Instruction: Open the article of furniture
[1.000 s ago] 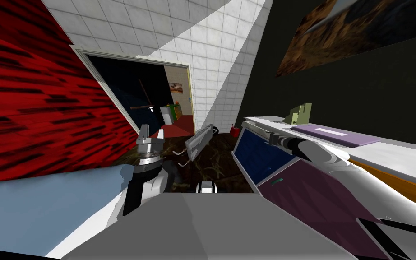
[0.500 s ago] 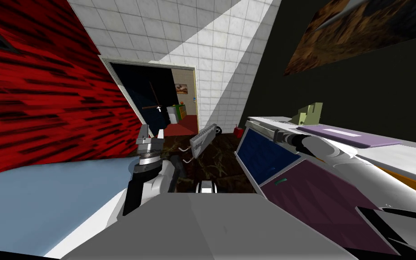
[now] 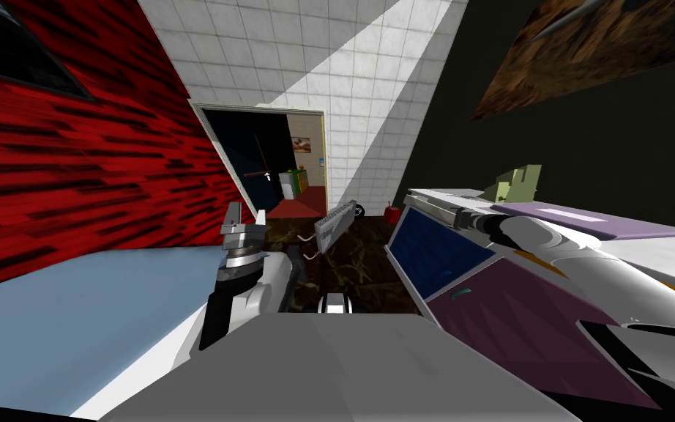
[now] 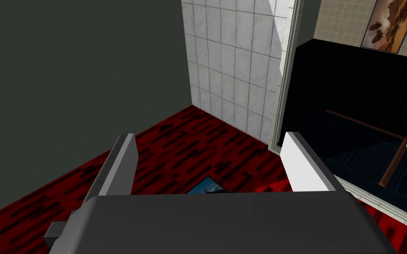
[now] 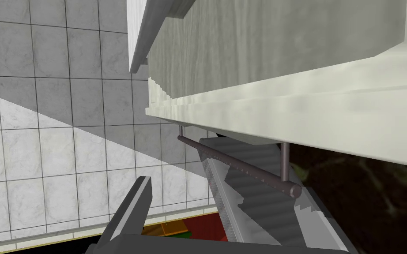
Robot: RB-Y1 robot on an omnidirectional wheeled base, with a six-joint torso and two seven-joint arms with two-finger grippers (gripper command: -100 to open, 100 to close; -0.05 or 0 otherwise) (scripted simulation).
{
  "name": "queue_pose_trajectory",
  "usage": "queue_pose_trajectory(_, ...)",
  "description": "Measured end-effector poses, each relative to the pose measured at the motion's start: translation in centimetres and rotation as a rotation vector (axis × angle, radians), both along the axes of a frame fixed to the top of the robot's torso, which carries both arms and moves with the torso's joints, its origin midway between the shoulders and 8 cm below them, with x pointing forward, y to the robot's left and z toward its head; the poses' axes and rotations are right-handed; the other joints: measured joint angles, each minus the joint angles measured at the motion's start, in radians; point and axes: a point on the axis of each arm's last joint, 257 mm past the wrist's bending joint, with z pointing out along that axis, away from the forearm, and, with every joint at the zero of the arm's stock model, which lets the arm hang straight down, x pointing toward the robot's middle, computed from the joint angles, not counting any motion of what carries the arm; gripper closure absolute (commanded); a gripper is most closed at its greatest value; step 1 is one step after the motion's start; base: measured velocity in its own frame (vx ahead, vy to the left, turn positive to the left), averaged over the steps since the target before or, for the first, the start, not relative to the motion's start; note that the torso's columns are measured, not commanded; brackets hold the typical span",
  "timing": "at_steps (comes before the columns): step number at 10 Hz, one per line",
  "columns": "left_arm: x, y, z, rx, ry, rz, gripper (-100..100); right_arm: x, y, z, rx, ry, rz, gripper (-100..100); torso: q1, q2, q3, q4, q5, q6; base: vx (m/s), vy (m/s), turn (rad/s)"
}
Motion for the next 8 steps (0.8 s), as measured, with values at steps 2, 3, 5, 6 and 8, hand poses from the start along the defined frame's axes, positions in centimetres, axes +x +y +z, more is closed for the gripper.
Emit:
queue_pose_trajectory(2,-0.01,0.01,0.0,0.0,0.0,0.0,0,-0.52,-1.43,-0.18,0.014,-0.004,-0.035,-100,-0.005,-0.003,-0.002,-0.002,-0.003,0.005,0.0,0.005,-0.017)
queue_pose_trajectory(3,-0.01,0.01,0.0,0.0,0.0,0.0,0,-0.55,-1.52,-0.17,0.013,-0.004,-0.036,0,-0.007,-0.003,-0.002,-0.003,-0.004,0.004,0.0,0.0,0.0)
queue_pose_trajectory(5,-0.01,0.01,-0.01,0.0,0.0,0.0,0,-0.55,-1.51,-0.16,0.013,-0.004,-0.036,0,-0.007,-0.001,0.0,-0.002,-0.005,0.004,0.0,0.0,0.0)
queue_pose_trajectory(6,-0.01,0.01,-0.01,0.0,0.0,0.0,0,-0.55,-1.51,-0.16,0.013,-0.004,-0.036,0,-0.006,-0.001,0.0,-0.002,-0.005,0.004,0.0,0.0,0.0)
queue_pose_trajectory(8,-0.01,0.01,0.0,0.0,0.0,0.0,0,-0.55,-1.5,-0.16,0.013,-0.004,-0.036,0,-0.006,-0.001,0.0,-0.002,-0.005,0.004,0.0,0.0,0.0)
